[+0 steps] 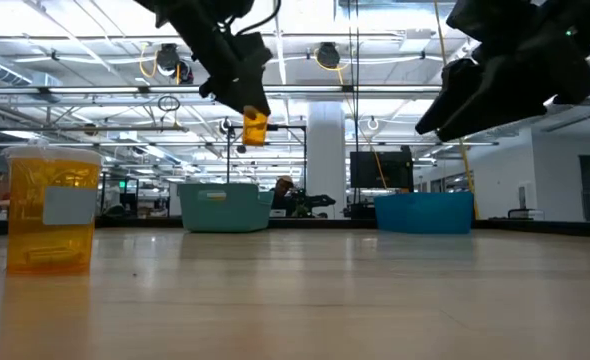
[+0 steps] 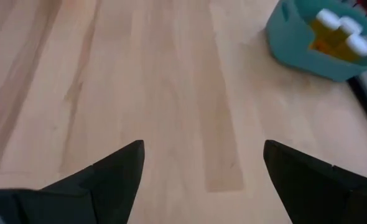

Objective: Pick and place medicine bottles into bin by pill shape (circle, oval)
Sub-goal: Put the left big orange pill bottle into the green bin, then put the big orange pill bottle into the green bin

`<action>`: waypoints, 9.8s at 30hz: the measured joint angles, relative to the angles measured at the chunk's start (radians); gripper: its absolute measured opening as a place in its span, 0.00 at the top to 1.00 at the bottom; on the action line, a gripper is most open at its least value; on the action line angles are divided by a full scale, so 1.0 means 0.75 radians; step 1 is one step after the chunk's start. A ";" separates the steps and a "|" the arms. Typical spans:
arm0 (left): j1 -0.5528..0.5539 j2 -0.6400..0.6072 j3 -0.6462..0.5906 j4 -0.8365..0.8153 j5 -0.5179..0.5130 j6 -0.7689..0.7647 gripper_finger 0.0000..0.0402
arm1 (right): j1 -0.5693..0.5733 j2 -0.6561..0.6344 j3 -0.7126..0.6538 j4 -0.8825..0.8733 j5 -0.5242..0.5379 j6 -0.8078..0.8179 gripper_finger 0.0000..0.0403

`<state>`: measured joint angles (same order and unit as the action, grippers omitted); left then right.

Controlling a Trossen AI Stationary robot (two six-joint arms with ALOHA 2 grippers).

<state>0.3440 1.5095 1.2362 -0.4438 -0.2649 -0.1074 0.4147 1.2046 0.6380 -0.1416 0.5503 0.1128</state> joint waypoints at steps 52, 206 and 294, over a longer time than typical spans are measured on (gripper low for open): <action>0.131 0.383 0.001 0.116 -0.207 -0.176 0.37 | -0.187 -0.055 -0.142 0.224 -0.007 -0.252 0.20; -1.183 0.371 0.002 -0.555 0.222 -1.356 0.31 | -0.122 -0.054 -0.141 0.392 -0.285 0.008 0.20; 0.159 0.367 0.661 -1.169 0.106 0.153 0.46 | -0.122 -0.054 -0.141 0.372 -0.285 -0.062 0.20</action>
<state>0.4636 1.7847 1.7317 -1.3207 -0.1856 0.0071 0.3229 1.1641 0.5320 0.1371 0.3367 0.0662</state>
